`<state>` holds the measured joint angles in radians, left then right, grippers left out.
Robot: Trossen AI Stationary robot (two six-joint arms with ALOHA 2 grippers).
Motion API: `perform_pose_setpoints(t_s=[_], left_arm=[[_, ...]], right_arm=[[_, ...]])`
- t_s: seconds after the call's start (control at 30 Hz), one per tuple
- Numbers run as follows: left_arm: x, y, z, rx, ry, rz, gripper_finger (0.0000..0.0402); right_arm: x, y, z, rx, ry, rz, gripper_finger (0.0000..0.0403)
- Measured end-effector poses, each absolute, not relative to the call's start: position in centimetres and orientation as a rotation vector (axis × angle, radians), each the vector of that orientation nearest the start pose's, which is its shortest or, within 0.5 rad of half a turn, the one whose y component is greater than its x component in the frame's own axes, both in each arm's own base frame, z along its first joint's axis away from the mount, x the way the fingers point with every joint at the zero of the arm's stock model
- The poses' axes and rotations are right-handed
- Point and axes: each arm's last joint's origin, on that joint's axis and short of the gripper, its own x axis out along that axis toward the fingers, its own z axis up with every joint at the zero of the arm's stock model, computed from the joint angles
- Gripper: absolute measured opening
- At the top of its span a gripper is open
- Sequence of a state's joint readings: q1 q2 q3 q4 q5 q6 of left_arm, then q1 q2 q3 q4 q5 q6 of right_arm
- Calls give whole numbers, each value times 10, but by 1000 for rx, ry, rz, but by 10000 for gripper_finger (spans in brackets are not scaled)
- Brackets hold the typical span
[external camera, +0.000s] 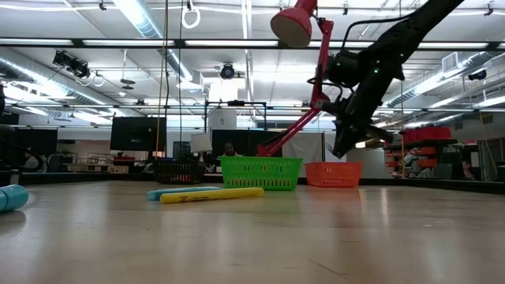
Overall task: Pick & Place Markers
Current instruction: Put the small purple highlighter into the orange basket, then put the small green highlighter into the orange basket
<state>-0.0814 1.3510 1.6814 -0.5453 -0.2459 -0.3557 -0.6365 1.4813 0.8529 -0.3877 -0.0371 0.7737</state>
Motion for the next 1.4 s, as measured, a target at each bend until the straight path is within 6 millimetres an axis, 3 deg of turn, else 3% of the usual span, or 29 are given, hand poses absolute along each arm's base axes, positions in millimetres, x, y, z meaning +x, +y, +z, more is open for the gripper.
perform_pose_setpoints(t_s=[0.27,0.6,0.73,1.0,1.2,1.4], left_arm=[[268,-15,476,-338,192,189,163],[268,-15,476,-345,191,188,163],[268,-15,476,-346,191,188,163],[268,-16,476,-369,197,165,163],[268,-16,476,-368,198,165,163],[268,-16,476,-366,198,165,163]], right_arm=[[239,-178,201,935,711,-944,12],[237,-182,201,820,709,-1039,12],[239,-184,192,809,742,-1056,13],[245,-188,171,853,805,-1045,84],[245,-188,173,849,787,-1038,124],[244,-186,181,853,763,-1018,136]])
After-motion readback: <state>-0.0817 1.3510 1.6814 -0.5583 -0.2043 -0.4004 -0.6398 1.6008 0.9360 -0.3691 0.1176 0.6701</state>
